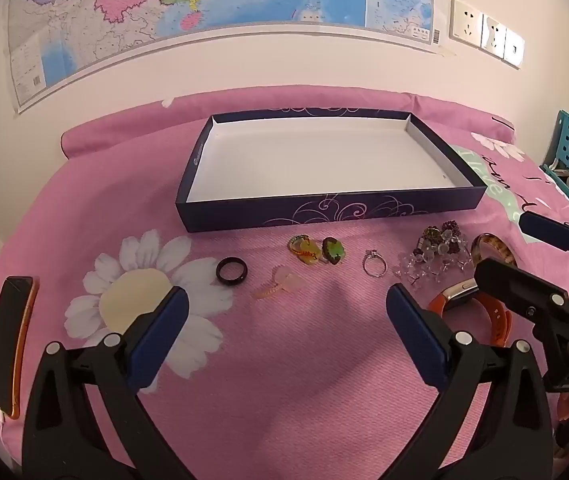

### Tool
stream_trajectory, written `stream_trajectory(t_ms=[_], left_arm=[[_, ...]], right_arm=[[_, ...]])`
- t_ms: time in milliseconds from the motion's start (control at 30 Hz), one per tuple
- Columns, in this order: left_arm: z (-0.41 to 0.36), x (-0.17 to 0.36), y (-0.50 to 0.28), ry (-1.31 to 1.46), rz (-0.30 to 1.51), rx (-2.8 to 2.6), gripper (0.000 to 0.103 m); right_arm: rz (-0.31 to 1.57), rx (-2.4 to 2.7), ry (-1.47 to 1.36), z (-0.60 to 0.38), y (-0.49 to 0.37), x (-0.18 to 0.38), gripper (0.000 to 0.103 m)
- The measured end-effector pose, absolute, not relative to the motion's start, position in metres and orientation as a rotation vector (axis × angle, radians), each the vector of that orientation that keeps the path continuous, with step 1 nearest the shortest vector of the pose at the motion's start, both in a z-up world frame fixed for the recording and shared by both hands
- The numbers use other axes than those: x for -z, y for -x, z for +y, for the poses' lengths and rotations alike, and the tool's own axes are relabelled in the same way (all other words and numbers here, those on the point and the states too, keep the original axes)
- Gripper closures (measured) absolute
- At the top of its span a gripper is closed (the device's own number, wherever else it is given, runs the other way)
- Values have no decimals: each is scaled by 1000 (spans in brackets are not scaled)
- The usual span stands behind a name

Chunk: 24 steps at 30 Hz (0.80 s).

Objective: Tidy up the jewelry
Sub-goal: 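Grasp the orange watch with the left tool while the right tool grasps the tortoiseshell bangle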

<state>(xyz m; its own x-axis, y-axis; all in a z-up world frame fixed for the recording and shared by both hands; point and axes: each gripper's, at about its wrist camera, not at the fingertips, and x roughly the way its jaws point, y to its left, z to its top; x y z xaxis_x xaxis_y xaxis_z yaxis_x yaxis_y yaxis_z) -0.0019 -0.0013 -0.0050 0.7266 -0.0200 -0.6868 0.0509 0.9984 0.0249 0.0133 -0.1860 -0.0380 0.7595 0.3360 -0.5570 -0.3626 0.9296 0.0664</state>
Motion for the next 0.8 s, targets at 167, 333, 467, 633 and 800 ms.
stream_trajectory(t_ms=[167,333,467,633,800], left_arm=[[-5,7,2,-46,760,49,6],[-6,7,2,-47,764,61,6],[-10,8,2,-51,770,72,6],[-13,10,-1,-51,792,115,6],[-23,13,-1,-78,809,222,6]], right_arm=[[597,-378,44,-188,-13,37,7],[595,-377,45,-190,-12,36,7],[594,-374,43,-192,-17,36,7],[602,-354,49,-206,-19,35,7],[644,-330,20,-230,-27,44,7]])
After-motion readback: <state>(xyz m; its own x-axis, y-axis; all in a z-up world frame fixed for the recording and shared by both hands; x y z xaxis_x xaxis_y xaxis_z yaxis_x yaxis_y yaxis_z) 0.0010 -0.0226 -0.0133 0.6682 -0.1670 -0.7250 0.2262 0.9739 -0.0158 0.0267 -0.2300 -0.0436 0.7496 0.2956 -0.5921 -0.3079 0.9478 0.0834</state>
